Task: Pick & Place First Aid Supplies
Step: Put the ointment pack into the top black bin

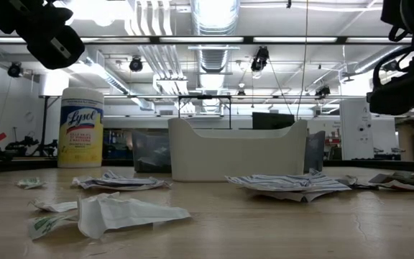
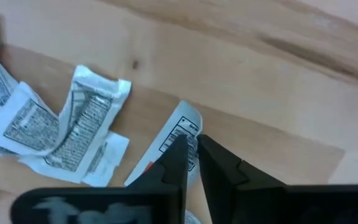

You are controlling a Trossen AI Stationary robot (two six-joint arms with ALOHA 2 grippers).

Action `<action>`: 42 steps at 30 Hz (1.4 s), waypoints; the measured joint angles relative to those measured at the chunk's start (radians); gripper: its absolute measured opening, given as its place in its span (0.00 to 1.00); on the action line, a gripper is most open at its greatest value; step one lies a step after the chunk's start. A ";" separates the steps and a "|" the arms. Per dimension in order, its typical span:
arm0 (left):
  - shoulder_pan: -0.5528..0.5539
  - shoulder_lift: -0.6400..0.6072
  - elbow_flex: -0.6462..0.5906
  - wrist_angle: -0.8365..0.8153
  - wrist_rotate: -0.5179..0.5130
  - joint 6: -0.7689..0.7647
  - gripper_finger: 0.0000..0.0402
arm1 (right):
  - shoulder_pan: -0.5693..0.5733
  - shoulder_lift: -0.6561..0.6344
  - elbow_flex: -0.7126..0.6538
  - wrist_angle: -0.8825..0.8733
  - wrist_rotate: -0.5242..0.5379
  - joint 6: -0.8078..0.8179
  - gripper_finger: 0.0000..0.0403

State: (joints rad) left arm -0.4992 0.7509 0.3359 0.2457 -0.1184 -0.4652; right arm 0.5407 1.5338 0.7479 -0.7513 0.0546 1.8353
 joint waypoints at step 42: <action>0.002 0.000 0.000 -0.002 -0.085 0.029 0.29 | -0.039 -0.344 0.262 -0.229 0.848 -0.742 0.02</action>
State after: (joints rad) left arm -0.4976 0.7513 0.3359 0.2432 -0.2039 -0.4366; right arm 0.5021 1.1900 1.0097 -0.9802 0.9027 1.0929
